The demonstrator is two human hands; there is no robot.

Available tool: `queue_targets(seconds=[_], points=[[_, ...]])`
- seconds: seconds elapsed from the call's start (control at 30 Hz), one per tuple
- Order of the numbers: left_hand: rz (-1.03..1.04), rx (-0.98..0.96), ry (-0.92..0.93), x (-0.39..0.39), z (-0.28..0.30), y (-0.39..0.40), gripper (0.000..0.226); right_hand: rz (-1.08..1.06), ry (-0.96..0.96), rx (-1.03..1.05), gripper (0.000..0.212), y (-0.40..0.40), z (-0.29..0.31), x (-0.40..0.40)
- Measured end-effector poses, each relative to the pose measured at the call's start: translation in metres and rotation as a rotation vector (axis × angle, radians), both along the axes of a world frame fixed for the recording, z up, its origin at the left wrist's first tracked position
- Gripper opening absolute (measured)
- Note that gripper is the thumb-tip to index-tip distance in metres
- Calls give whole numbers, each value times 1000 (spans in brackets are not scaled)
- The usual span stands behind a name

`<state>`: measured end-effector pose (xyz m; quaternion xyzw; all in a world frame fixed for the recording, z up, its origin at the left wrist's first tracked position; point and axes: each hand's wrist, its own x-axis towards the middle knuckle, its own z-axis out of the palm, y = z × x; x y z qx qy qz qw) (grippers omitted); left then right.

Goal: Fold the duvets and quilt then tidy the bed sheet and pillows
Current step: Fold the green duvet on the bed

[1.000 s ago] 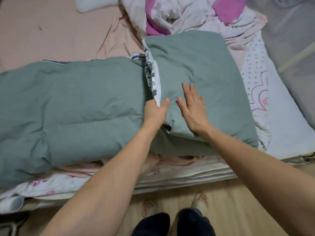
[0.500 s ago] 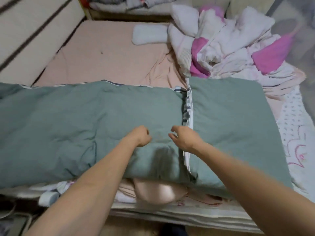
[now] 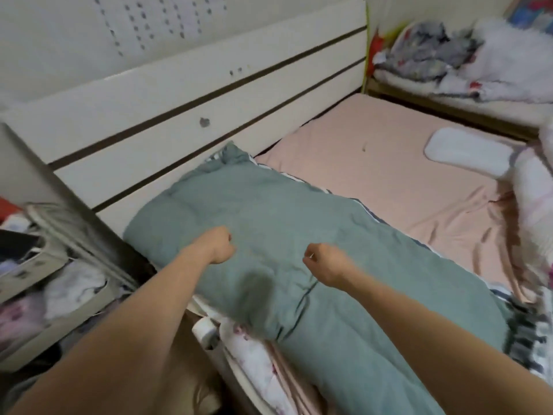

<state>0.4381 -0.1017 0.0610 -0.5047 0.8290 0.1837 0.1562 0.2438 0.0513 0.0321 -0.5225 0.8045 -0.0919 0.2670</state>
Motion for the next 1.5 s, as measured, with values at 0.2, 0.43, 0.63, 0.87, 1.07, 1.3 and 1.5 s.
queue_targets(seconds=[0.2, 0.43, 0.63, 0.87, 1.07, 1.3, 1.5], points=[[141, 15, 26, 81, -30, -147, 47, 62, 16, 13, 32, -150, -24, 64], [119, 33, -47, 143, -101, -339, 41, 55, 10, 55, 40, -351, -89, 150], [179, 59, 59, 150, -169, -459, 67, 180, 140, -44, 49, -489, -141, 180], [231, 170, 67, 141, -249, -513, 94, 375, 363, -46, 56, -561, -184, 154], [-285, 80, 200, 119, -255, -497, 35, 760, 626, -12, 81, -623, -192, 145], [-455, -13, 234, 126, -253, -495, 67, 766, 599, 109, 40, -614, -209, 139], [150, 262, 174, 103, -283, -528, 122, 567, 547, -273, 42, -586, -246, 122]])
